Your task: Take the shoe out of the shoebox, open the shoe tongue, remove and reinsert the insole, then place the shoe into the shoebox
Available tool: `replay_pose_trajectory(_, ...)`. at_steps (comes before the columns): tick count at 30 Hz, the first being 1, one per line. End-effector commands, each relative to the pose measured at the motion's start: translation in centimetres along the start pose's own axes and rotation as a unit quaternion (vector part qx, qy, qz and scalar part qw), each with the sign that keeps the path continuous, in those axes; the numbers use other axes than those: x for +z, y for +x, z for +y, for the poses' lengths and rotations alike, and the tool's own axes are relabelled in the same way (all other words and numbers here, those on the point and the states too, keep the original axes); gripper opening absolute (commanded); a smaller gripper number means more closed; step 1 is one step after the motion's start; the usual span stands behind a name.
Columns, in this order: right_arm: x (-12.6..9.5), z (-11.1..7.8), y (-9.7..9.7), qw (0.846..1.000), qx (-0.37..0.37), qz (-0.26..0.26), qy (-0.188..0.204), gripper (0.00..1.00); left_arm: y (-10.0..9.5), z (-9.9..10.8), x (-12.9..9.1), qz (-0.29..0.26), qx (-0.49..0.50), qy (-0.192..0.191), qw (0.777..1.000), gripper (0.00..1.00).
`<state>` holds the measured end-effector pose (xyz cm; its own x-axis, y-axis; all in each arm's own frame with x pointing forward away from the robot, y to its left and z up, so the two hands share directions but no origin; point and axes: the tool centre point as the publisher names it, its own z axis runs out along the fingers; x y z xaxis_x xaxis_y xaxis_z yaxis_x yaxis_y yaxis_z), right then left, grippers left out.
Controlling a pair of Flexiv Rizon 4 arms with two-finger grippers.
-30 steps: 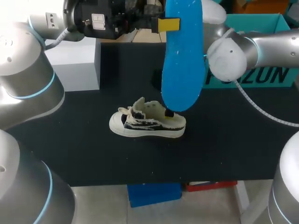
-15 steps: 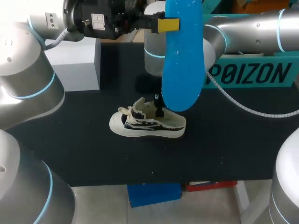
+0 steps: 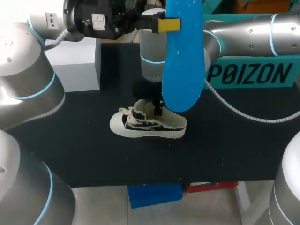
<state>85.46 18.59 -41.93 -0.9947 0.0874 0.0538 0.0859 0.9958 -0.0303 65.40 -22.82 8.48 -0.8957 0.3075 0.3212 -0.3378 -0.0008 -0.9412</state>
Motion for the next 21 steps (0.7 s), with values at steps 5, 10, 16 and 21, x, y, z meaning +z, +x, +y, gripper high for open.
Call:
replay_pose_trajectory(5, -0.1, -0.2, 0.1, 1.0, 0.0, -0.001, -0.002, 0.0, 0.0, 0.1, 0.1, -0.001, 0.0, 0.0, 1.0, 0.0)
replay_pose_trajectory(10, -0.1, -0.2, 0.1, 1.0, 0.0, -0.001, -0.002, 0.0, 0.0, 0.1, 0.1, -0.001, 0.0, 0.0, 1.0, 0.0)
replay_pose_trajectory(16, -0.1, -0.2, 0.1, 1.0, 0.0, -0.001, -0.002, 0.0, 0.0, 0.1, 0.1, -0.001, 0.0, 0.0, 1.0, 0.0)
replay_pose_trajectory(21, -2.7, -0.9, 0.4, 0.994, 0.071, -0.036, 0.073, 0.0, 0.0, 0.1, 0.1, -0.001, 0.0, 0.0, 1.0, 0.0)
